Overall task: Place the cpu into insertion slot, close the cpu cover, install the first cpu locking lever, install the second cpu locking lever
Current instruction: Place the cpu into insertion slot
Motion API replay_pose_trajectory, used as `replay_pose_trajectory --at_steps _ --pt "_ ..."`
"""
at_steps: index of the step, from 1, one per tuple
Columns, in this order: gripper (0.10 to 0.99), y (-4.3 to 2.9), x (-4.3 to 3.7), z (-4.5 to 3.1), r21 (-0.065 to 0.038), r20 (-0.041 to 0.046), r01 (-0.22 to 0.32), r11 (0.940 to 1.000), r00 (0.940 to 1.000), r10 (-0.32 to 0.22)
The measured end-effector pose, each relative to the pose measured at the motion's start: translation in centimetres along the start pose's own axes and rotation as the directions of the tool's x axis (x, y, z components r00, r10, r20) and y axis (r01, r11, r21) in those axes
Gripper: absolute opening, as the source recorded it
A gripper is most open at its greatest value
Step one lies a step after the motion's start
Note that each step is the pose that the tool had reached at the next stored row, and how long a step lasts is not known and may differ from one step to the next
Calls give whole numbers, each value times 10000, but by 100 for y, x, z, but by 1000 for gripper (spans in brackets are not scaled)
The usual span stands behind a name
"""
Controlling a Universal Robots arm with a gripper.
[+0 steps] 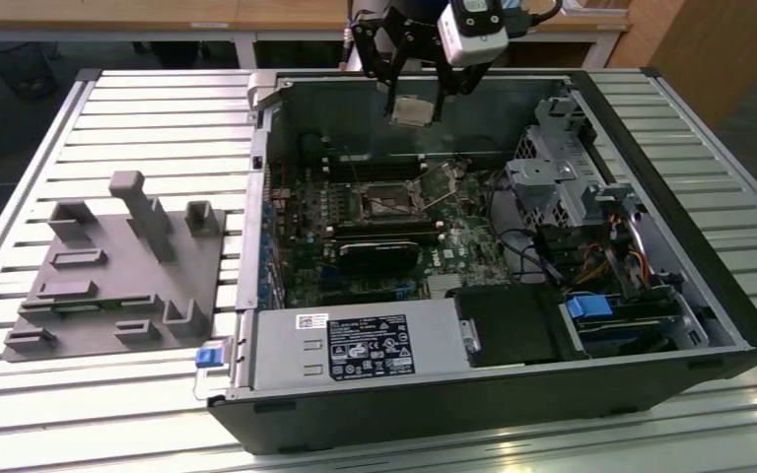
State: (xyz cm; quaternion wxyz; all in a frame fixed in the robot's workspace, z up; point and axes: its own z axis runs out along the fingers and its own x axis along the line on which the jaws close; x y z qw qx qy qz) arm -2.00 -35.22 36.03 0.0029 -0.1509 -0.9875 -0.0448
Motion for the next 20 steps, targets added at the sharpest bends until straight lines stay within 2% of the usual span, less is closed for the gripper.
replay_pose_trajectory --at_steps 20 --pt "541 1 0 0 -9 43 -494 9988 9988 494"
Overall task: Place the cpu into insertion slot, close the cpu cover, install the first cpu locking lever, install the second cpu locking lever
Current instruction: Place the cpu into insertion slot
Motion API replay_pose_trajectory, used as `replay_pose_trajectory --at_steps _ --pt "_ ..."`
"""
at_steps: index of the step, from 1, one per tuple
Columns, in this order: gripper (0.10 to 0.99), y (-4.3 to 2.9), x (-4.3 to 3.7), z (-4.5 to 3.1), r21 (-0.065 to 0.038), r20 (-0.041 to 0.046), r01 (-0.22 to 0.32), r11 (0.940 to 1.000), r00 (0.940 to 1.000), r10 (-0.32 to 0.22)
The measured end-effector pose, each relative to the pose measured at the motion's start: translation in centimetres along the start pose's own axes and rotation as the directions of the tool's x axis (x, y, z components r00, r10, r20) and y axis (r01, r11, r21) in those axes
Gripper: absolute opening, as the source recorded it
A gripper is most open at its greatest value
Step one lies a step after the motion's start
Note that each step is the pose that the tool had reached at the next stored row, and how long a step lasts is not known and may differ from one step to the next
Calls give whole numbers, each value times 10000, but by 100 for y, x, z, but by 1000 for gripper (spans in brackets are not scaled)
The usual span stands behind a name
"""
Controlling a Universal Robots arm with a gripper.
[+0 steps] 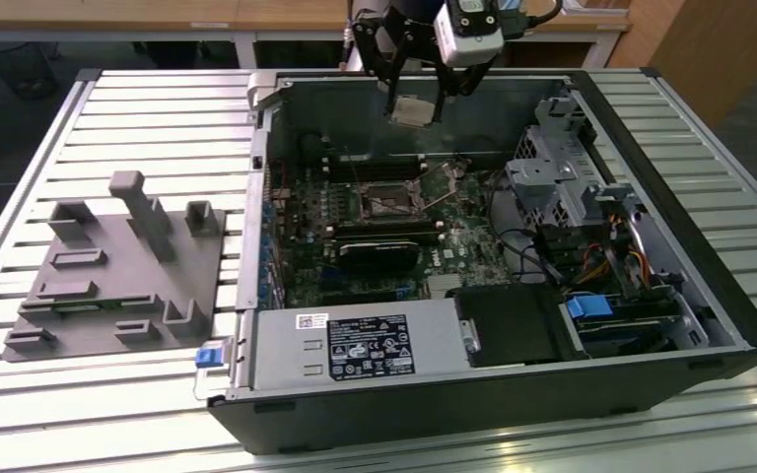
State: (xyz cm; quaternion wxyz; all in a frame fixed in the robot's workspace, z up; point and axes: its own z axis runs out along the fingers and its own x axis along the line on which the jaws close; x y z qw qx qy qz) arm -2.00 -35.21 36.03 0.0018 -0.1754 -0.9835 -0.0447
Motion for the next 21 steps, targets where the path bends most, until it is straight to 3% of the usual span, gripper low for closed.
replay_pose_trajectory --at_steps 21 --pt "541 2 1 2 -14 52 -603 9982 9982 603"
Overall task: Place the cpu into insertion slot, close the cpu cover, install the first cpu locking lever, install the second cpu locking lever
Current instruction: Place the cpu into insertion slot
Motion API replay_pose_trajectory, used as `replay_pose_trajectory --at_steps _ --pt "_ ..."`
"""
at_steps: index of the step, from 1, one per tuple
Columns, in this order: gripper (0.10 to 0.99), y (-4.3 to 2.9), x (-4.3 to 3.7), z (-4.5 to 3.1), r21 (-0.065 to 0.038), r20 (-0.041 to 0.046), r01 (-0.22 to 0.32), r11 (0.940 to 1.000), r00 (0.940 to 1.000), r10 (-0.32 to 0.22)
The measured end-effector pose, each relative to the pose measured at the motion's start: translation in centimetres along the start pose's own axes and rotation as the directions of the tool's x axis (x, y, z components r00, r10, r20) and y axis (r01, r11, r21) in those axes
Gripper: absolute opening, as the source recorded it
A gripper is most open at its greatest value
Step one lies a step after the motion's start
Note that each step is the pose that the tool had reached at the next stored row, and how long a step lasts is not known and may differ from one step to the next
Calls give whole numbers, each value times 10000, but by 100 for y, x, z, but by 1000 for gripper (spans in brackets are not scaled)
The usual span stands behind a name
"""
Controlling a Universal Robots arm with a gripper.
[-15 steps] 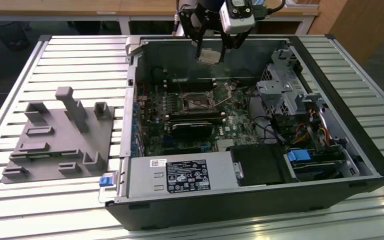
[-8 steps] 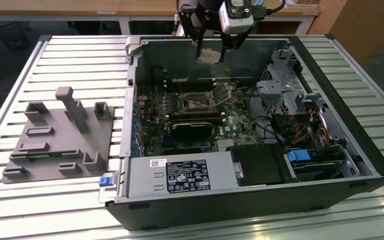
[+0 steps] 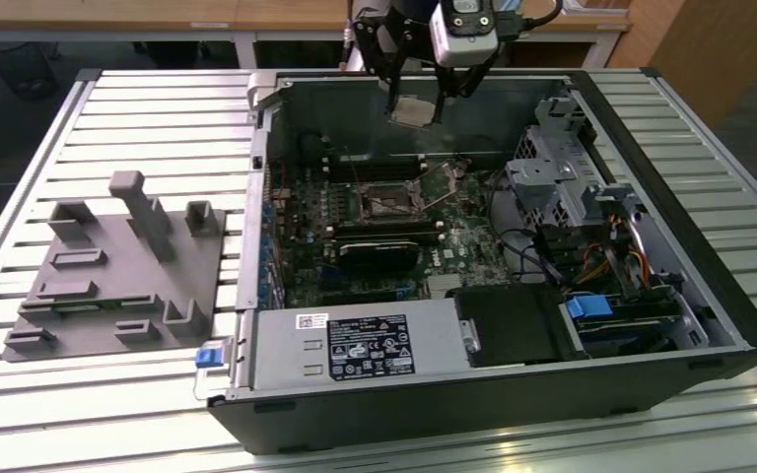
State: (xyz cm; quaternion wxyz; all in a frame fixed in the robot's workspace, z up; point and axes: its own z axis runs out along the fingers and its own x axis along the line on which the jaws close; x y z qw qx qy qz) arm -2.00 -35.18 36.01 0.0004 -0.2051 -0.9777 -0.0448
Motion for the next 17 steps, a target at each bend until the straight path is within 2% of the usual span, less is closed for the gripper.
replay_pose_trajectory --at_steps 7,17 --pt "541 8 4 2 12 47 -419 9991 9991 419" --pt "541 12 7 6 0 102 -1043 9945 9945 1043"
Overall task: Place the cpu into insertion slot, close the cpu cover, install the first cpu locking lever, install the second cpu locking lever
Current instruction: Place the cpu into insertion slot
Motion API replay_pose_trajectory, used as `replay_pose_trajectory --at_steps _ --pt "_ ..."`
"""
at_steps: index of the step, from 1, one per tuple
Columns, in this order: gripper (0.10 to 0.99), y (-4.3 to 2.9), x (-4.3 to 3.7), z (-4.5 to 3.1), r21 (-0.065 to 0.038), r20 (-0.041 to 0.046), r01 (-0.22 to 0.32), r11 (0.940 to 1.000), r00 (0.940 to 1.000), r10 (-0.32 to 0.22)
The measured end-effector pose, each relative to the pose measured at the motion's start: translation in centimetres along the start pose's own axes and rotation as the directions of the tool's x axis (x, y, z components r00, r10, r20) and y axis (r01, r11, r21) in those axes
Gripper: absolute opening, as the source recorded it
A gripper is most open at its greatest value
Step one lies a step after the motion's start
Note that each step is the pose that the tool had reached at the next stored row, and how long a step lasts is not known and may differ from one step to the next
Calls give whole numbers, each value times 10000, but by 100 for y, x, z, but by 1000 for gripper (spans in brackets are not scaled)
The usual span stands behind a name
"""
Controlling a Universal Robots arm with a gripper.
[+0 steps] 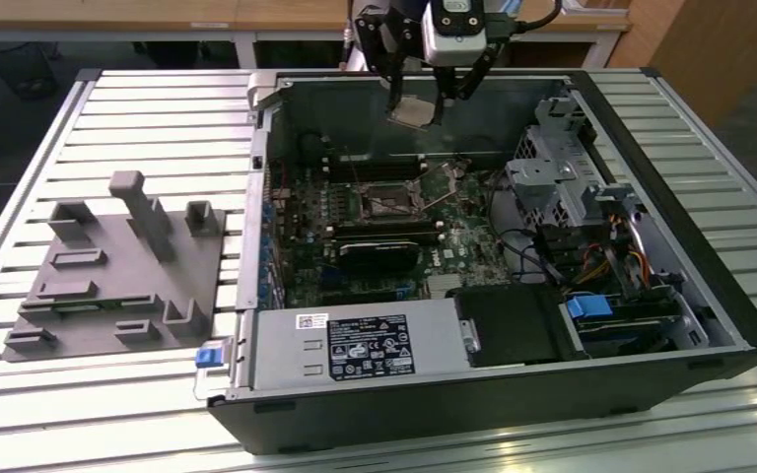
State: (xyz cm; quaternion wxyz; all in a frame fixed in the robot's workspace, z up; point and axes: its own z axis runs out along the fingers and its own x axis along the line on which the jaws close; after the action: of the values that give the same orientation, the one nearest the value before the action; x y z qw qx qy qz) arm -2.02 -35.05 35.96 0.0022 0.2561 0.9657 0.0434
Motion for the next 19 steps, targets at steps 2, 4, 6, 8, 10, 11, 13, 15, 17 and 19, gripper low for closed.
replay_pose_trajectory --at_steps 2,4,6,8,10,11,13,15,17,19 --pt "541 0 0 1 -3 8 -92 10000 10000 92" --pt "541 0 0 1 -5 16 -190 9998 9998 190" --pt "541 0 0 2 -6 24 -288 9996 9996 288" --pt "541 1 0 3 -9 32 -378 9993 9993 378" --pt "541 2 1 4 -10 41 -486 9988 9988 486" --pt "541 3 2 5 -12 46 -542 9985 9985 542" --pt "541 3 2 6 -15 54 -648 9979 9979 648" --pt "541 3 2 7 -17 63 -747 9972 9972 747" --pt "541 4 2 9 -19 73 -858 9963 9963 858" --pt "541 4 2 10 -22 81 -965 9953 9953 965"
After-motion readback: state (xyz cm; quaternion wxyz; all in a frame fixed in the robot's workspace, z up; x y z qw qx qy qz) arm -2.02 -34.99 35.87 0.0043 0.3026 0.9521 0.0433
